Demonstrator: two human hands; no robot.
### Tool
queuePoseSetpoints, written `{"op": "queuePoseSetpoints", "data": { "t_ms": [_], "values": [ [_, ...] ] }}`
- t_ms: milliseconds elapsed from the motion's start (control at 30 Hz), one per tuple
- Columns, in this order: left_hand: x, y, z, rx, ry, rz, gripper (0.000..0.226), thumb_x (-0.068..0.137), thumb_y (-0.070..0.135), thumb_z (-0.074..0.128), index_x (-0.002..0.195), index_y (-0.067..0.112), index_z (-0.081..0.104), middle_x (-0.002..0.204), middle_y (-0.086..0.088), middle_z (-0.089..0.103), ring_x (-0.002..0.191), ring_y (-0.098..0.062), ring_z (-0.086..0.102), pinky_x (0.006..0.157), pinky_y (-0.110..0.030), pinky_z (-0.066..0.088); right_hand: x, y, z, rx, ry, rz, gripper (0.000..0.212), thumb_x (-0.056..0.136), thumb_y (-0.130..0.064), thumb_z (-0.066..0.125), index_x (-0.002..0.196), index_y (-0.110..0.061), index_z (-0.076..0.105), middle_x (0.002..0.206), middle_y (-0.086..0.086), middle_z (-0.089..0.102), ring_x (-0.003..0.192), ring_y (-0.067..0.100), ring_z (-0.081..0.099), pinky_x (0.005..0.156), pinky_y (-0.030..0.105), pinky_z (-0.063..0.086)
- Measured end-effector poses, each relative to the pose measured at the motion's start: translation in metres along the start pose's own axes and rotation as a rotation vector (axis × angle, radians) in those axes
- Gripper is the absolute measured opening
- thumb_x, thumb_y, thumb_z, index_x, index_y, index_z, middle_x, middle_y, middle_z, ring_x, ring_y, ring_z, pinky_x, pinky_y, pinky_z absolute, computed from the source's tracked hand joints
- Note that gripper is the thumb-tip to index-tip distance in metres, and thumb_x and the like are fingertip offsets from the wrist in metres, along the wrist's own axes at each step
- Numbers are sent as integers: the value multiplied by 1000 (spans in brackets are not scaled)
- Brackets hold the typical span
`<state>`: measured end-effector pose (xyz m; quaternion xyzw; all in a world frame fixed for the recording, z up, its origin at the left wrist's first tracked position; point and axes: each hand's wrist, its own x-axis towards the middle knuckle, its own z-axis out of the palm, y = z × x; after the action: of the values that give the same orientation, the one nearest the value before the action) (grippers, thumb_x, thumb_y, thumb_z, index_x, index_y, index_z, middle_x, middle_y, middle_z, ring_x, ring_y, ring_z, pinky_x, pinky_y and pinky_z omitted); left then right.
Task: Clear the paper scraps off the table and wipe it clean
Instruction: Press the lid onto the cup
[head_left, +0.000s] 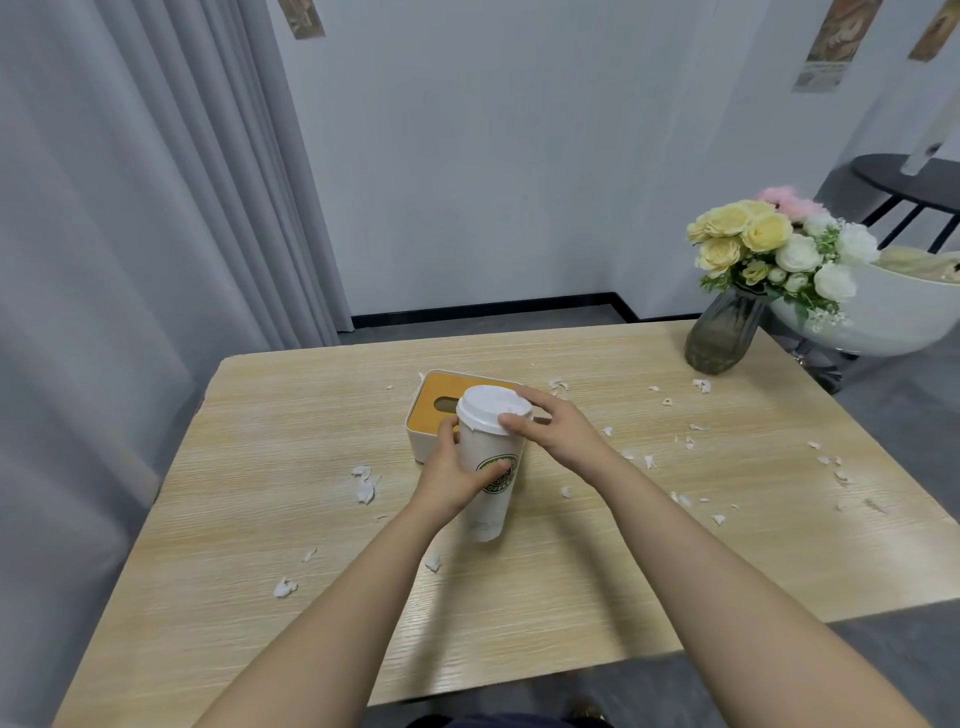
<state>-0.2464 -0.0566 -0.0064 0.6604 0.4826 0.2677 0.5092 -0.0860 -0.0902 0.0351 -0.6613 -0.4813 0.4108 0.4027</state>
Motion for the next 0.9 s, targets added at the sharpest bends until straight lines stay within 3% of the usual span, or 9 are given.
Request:
{"op": "queuePoseSetpoints", "data": {
  "t_ms": [367,567,767,900],
  "values": [
    [10,-11,19,67,-59,49,85,73,20,79,139,17,26,129,-2,51,116,-18,49,91,-28,42,-7,27,0,21,75,26,76,77,-24,77,142,-14,39,148,2,36,130,20,43,108,35,37],
    [8,-17,17,39,-118,81,84,75,17,78,142,24,28,130,9,49,119,-8,44,96,-23,37,-10,42,6,-31,112,-27,74,75,-21,78,139,-11,42,141,2,39,130,15,40,99,18,34],
    [0,-28,11,1,-132,45,69,78,13,75,137,22,38,118,14,51,115,-6,46,91,-18,35,-13,52,18,-90,105,-89,75,72,-27,81,137,-18,44,130,-8,38,128,12,38,105,33,39],
    [-3,-30,11,-8,-92,21,68,79,15,74,137,20,39,118,13,52,111,-3,46,83,-10,37,-12,53,24,-102,124,-101,76,71,-29,81,137,-18,46,134,-6,40,126,9,39,105,40,40]
  ]
}}
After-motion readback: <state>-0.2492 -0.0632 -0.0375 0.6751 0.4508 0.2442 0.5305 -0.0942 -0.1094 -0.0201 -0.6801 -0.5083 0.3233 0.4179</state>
